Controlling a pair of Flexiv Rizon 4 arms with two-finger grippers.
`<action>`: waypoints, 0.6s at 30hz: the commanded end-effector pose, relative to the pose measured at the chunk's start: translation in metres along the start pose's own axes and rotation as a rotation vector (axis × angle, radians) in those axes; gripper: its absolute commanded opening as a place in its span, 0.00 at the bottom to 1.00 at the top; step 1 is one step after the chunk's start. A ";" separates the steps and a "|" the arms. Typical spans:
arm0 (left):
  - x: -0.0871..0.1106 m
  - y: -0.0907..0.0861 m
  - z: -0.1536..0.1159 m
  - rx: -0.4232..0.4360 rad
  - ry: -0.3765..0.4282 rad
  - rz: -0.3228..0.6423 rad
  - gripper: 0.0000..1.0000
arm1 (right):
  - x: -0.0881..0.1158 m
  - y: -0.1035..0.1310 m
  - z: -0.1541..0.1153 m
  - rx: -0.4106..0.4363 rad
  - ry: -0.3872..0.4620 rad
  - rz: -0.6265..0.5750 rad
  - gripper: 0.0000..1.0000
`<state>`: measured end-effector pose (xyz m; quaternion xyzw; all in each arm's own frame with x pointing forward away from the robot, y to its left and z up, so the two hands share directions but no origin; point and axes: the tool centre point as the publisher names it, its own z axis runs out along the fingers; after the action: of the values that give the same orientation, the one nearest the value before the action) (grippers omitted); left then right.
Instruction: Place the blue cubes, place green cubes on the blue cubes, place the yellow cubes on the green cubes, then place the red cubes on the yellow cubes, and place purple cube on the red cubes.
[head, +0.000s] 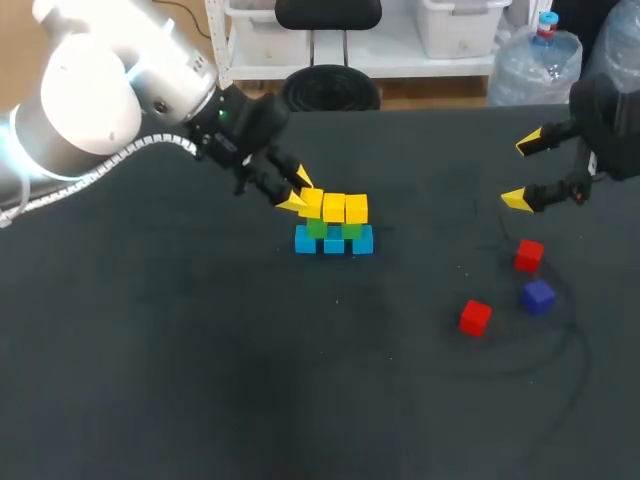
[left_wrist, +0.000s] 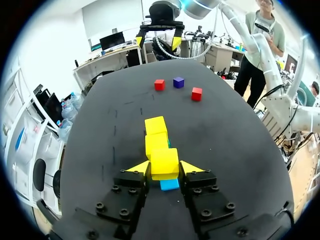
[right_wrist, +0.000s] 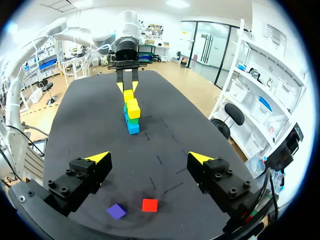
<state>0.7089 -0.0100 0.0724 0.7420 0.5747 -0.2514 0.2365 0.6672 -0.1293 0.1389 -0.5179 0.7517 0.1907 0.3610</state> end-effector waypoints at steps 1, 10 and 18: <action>0.001 0.004 0.002 0.005 -0.001 0.002 0.00 | 0.001 -0.001 0.001 -0.002 -0.005 -0.001 1.00; 0.002 0.004 0.004 0.003 -0.008 0.000 0.00 | 0.001 -0.001 0.001 -0.002 -0.005 -0.001 1.00; 0.006 0.002 0.003 0.001 -0.010 -0.007 0.00 | 0.001 -0.001 0.001 -0.002 -0.005 -0.001 1.00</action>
<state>0.7118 -0.0095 0.0672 0.7388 0.5763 -0.2557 0.2381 0.6672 -0.1293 0.1389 -0.5179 0.7517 0.1907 0.3610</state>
